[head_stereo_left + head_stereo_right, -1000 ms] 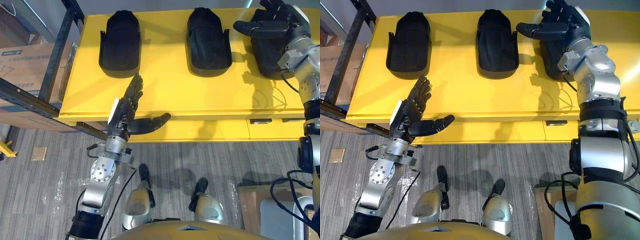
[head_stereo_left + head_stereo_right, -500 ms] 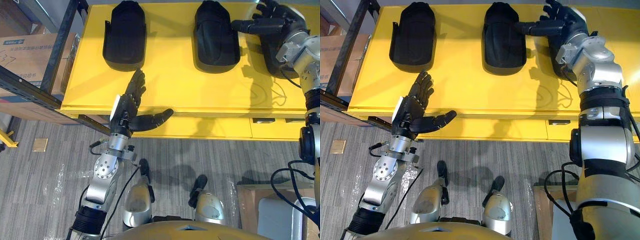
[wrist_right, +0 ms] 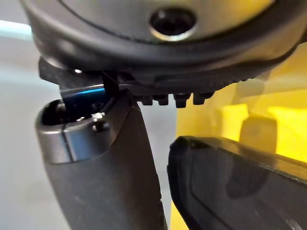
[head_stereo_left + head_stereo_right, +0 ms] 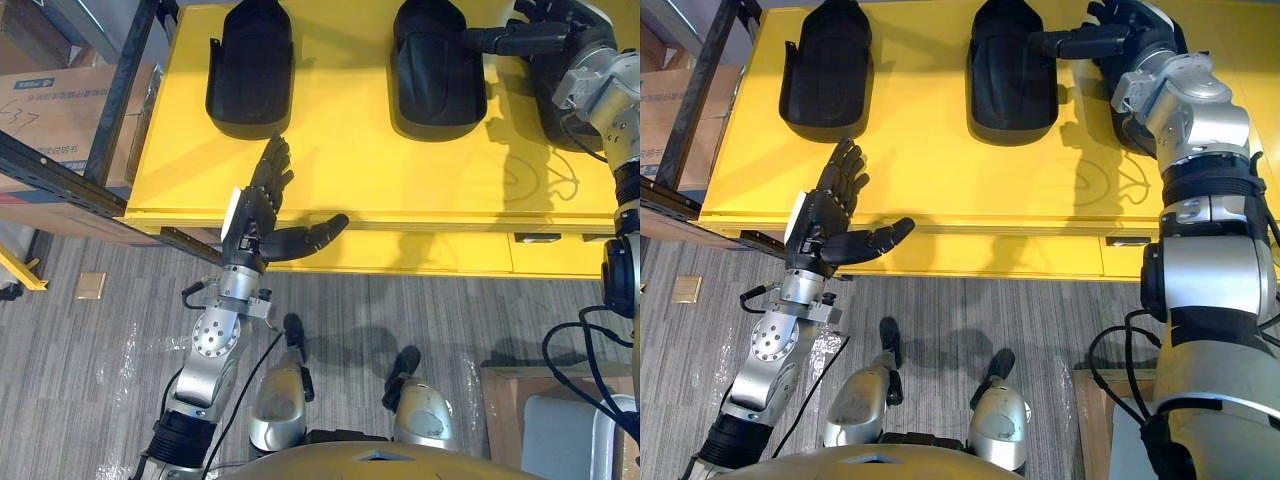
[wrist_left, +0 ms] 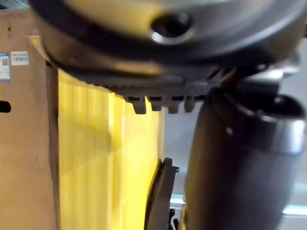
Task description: Walk over and take three plastic housings, then place them on the shelf
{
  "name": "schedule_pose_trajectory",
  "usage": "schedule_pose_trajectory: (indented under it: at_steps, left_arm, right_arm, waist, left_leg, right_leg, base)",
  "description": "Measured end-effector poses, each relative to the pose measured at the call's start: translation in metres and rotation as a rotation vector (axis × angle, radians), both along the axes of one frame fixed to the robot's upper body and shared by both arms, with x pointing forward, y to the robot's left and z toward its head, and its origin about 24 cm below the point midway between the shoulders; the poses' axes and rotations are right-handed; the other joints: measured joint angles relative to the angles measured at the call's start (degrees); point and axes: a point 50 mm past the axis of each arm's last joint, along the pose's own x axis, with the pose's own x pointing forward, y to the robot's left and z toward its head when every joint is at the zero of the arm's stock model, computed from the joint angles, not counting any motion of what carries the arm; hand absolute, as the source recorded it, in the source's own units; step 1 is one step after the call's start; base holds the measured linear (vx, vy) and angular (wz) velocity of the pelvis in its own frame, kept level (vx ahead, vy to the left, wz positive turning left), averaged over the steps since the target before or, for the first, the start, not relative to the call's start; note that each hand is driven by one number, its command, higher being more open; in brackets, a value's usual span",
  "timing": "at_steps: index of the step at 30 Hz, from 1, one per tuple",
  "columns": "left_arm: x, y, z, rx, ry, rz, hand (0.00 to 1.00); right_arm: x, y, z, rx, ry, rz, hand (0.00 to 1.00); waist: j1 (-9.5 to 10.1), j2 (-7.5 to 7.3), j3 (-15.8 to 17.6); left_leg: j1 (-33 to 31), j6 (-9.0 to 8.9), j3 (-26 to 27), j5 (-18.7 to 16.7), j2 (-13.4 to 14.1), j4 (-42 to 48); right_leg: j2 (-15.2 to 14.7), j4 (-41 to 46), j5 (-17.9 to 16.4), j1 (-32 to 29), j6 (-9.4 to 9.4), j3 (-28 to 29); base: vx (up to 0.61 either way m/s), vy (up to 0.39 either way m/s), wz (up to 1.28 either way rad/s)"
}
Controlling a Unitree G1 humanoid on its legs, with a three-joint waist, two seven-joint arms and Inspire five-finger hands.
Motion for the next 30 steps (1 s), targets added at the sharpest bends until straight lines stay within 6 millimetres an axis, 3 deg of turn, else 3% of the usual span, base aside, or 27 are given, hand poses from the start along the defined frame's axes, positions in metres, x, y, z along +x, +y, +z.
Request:
schedule_pose_trajectory:
  at_steps: [14,30]
  left_arm:
    - [0.002,-0.006,0.004,-0.014,-0.017,-0.005,1.00]
    - [0.002,-0.006,0.004,-0.017,-0.016,0.003,1.00]
  right_arm:
    - [0.004,0.010,-0.001,-0.044,0.040,0.050,1.00]
    - [0.006,0.014,-0.003,-0.115,0.049,0.047,1.00]
  waist:
    - [0.59,1.25,0.6]
    - [0.65,1.37,0.5]
  left_leg:
    - [-1.0,-0.08,-1.3,0.6,-0.1,0.0]
    - [-1.1,-0.12,-1.5,0.7,-0.1,0.0]
  right_leg:
    - [-0.9,3.4,-2.1,-1.4,-0.11,-1.1]
    - [-1.3,5.0,-3.0,-2.2,-0.21,-1.1]
  base:
    - [0.00,-0.025,0.05]
    - [0.00,-0.010,0.00]
